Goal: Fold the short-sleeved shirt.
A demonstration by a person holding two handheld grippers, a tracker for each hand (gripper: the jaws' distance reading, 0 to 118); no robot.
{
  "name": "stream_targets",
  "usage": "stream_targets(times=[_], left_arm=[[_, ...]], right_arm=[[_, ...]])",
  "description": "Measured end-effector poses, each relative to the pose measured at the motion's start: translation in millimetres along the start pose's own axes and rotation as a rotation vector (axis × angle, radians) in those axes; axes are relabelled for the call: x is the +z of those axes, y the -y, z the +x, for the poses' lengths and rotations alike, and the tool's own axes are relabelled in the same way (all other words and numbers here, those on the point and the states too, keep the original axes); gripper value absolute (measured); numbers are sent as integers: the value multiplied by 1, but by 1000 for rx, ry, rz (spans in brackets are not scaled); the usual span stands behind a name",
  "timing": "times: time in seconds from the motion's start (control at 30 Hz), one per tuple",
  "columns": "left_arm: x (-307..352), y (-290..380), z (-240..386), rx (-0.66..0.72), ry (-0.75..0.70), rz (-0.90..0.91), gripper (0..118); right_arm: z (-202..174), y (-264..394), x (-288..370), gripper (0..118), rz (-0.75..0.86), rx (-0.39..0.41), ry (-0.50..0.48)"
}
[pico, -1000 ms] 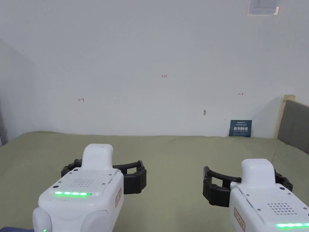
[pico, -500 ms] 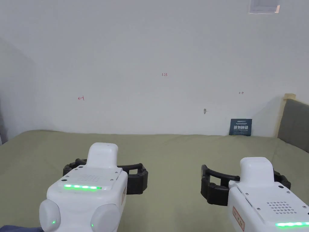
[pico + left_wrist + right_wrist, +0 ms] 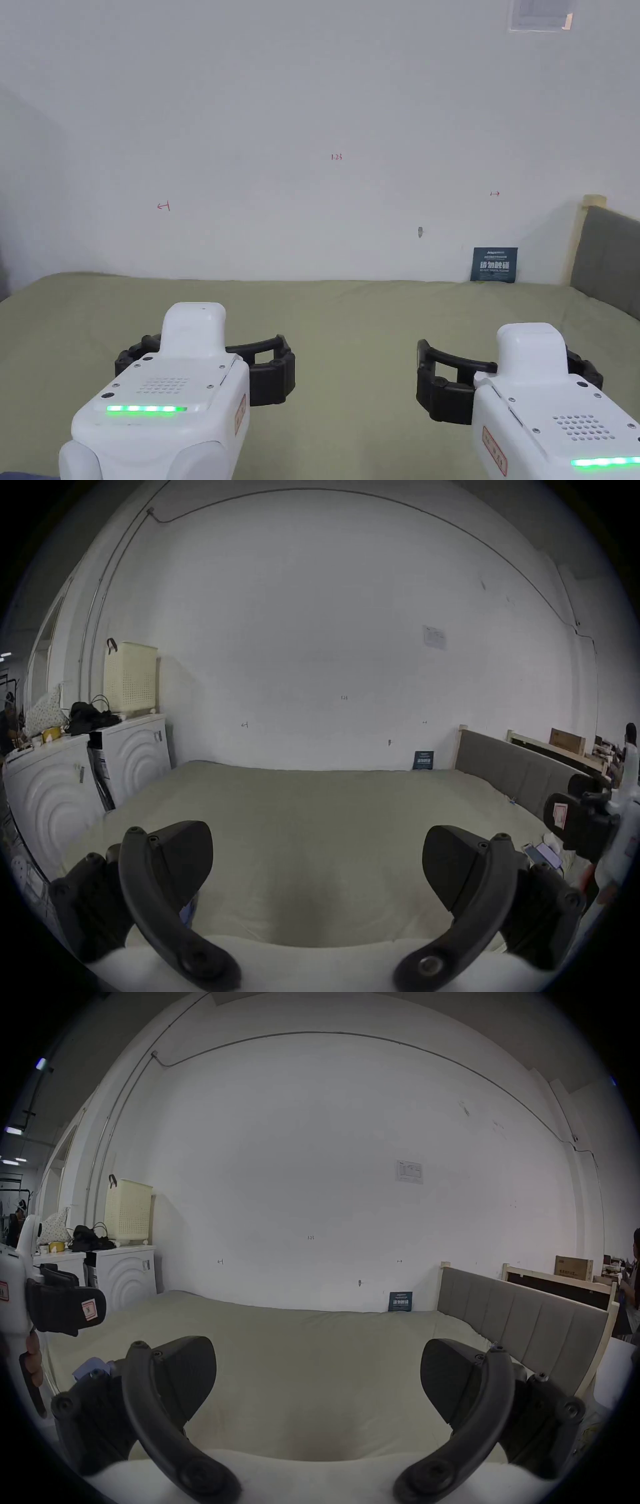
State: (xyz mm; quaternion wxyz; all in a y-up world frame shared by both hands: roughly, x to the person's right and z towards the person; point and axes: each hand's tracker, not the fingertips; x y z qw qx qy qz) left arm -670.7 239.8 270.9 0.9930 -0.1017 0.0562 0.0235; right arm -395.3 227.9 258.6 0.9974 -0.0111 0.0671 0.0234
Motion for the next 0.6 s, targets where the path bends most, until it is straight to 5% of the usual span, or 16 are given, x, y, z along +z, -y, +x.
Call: stream_targets(times=[0.6], left_arm=[[0,6,-1,-46,-42,7,118]], right_arm=[[-1,1,-1,117,-13,7,-3]])
